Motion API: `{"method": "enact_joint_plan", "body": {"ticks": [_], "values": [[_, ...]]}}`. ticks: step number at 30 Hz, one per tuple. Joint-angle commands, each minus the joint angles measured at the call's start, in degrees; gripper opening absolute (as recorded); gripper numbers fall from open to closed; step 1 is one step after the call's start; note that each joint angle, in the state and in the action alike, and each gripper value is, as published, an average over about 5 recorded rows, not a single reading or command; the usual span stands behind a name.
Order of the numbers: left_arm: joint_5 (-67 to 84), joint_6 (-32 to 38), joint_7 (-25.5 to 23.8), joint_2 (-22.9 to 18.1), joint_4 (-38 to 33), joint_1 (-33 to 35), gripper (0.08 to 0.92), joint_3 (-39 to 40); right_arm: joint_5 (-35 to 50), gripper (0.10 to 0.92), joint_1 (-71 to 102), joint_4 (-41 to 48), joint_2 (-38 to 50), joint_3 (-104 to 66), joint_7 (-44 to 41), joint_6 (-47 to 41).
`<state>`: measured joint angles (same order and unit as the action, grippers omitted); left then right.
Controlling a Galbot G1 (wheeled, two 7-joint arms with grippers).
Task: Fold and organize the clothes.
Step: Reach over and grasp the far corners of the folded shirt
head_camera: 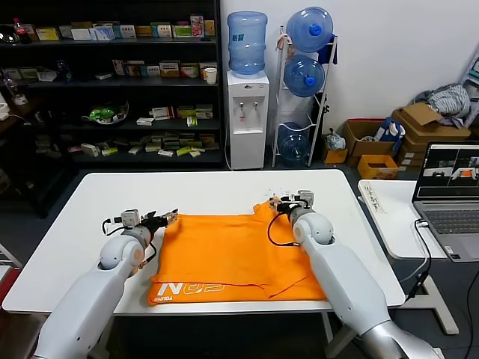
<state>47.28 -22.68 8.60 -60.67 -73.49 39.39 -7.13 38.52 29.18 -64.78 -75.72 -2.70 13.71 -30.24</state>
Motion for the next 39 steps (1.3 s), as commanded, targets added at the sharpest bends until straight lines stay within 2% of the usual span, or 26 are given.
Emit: {"method": "enact_joint_plan", "body": {"ticks": [1,15,18,21,23,39], "values": [[0.36,-2.94,-0.85,-0.7,5.0,-4.67,0.823,2.79,-0.88,0.823,-3.77,6.16,-2.55,1.41,-0.76,-2.37],[-0.02,-3.51,-0.8,-1.18,5.65,-4.93,0.823,3.59,-0.5,0.823,-3.54,7.1,-2.56,1.26,-0.4,-3.66],[-0.24,-3.52,-0.72,-1.41,6.06,-5.17,0.823,3.94,-0.3,0.801,-3.45,7.07,-2.51,1.25,-0.28,-3.97],[-0.58,-3.59,-0.55,-1.43,6.21,-5.13,0.801,4.27,-0.15,0.731,-3.36,7.07,-2.44,1.21,-0.21,-4.18],[-0.77,-3.68,-0.46,-1.4,6.29,-5.03,0.758,4.38,-0.09,0.671,-3.32,7.09,-2.39,1.19,-0.22,-4.16],[-0.41,-3.24,-0.59,-1.82,6.44,-4.66,0.299,3.89,-0.17,0.212,-2.52,6.14,-1.87,1.35,-1.16,-1.2]]}}
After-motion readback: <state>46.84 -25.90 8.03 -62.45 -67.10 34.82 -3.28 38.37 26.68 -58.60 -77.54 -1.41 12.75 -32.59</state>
